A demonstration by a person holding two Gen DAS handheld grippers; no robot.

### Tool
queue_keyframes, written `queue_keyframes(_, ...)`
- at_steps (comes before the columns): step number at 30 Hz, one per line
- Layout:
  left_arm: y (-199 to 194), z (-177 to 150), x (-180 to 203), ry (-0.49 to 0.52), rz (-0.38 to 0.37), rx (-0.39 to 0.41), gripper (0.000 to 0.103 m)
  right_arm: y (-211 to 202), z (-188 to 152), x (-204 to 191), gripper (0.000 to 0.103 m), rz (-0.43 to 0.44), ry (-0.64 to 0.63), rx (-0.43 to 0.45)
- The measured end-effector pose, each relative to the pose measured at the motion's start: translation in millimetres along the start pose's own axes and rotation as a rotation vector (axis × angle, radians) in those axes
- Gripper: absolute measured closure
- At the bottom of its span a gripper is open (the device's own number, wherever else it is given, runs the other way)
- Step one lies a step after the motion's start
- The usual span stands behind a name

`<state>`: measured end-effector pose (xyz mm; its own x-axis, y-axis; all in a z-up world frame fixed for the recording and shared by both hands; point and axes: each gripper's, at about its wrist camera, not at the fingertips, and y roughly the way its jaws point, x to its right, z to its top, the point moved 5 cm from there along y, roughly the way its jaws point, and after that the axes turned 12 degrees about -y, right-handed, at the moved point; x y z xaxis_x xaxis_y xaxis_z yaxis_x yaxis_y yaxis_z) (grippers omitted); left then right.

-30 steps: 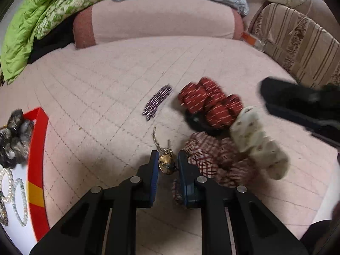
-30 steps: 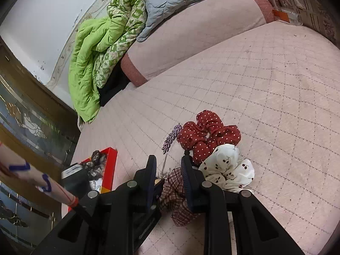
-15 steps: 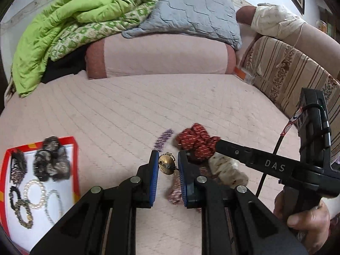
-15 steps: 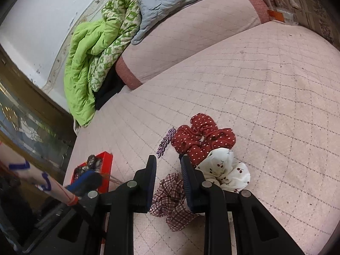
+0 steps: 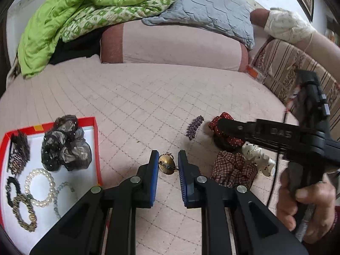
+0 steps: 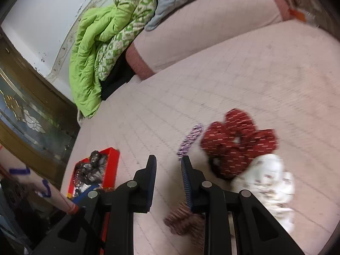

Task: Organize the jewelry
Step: 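Grasp the purple beaded leaf hair clip with the right gripper while the left holds the pendant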

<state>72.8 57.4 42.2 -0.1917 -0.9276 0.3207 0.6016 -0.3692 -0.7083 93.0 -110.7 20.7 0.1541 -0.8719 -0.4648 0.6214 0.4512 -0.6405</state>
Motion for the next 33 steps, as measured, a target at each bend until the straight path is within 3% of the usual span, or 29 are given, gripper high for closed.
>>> queue_keyframes(12,6.8,4.4,-16.8,-0.015,0.003,0.009,0.086,79.2,11.7,9.7,0.077,-0.127,-0.033,-0.159)
queue_keyframes(16,10.7,5.6,-19.0,-0.025,0.0,0.002,0.086,89.4,16.1,2.9,0.078,-0.22,-0.16,-0.177)
queue_keyframes(19,13.0,4.4,-21.7,-0.027,0.004,-0.007,0.085,97.7,13.8,6.4,0.086,-0.281,-0.225,-0.201)
queue_keyframes(24,11.0,5.8,-22.9,-0.029,0.01,0.002,0.085,90.6,13.5,9.0,0.086,-0.264,-0.223,-0.193)
queue_keyframes(28,9.9,6.3,-23.0,-0.027,0.015,0.007,0.085,75.5,13.5,5.2,0.086,-0.166,-0.161,-0.153)
queue_keyframes(33,8.9,6.9,-23.5,-0.026,0.021,0.013,0.085,61.0,11.2,-14.3,0.086,-0.121,-0.207,-0.121)
